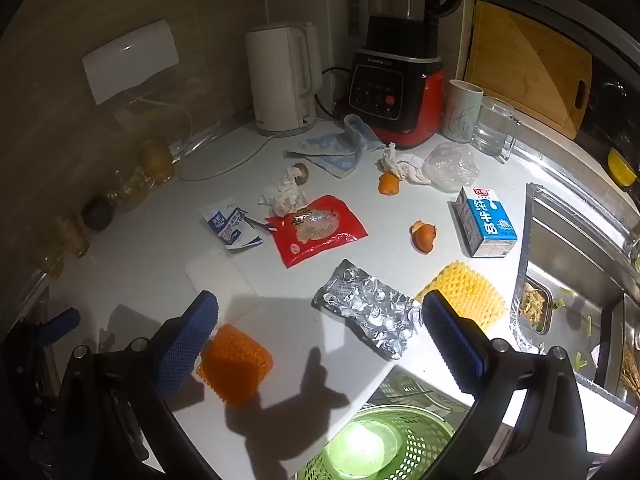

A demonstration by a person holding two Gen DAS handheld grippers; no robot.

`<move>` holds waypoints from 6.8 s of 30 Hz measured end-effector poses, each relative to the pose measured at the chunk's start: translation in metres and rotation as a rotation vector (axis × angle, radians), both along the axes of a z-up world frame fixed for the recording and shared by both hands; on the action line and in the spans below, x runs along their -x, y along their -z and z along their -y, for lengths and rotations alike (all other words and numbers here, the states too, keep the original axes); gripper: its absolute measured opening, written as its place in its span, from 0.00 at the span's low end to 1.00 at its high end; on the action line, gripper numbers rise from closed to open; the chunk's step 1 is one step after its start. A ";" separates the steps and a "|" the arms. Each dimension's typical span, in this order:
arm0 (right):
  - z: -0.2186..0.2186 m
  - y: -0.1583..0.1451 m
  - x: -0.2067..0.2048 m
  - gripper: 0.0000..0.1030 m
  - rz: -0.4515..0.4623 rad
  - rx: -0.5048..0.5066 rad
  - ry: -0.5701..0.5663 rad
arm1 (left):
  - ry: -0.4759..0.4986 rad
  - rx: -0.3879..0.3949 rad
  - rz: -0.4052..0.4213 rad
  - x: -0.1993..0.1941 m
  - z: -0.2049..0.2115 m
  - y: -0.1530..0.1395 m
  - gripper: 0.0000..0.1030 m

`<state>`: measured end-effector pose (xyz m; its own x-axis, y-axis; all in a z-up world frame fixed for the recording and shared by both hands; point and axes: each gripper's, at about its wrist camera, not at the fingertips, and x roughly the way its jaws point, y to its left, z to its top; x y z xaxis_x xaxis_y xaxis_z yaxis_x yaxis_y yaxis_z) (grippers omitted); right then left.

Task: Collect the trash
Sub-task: 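Move both tools toward the orange foam net and silver blister pack, then grasp the orange foam net with left tool while right tool grasps the silver blister pack, then carry both items over the green basket and open both tools, then grasp the white foam block with left tool while right tool grasps the yellow foam net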

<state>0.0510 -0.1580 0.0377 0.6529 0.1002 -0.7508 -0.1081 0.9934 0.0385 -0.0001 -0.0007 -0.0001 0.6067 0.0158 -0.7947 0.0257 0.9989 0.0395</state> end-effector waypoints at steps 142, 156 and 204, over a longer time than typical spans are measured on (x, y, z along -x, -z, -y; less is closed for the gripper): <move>0.031 0.122 -0.090 0.53 -0.232 0.193 -0.567 | 0.242 0.224 -0.079 -0.033 0.044 0.069 0.21; 0.094 0.050 -0.001 0.52 -0.107 0.043 -0.325 | 0.402 0.284 -0.063 0.010 0.089 0.026 0.21; 0.155 0.017 0.099 0.98 0.028 -0.023 -0.173 | -0.275 0.129 0.012 -0.035 0.056 0.010 0.93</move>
<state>-0.0478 -0.3125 0.0205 0.6454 0.2294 -0.7286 -0.2783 0.9589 0.0554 0.0344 -0.0572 -0.0105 0.6029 0.0801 -0.7938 -0.2463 0.9650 -0.0897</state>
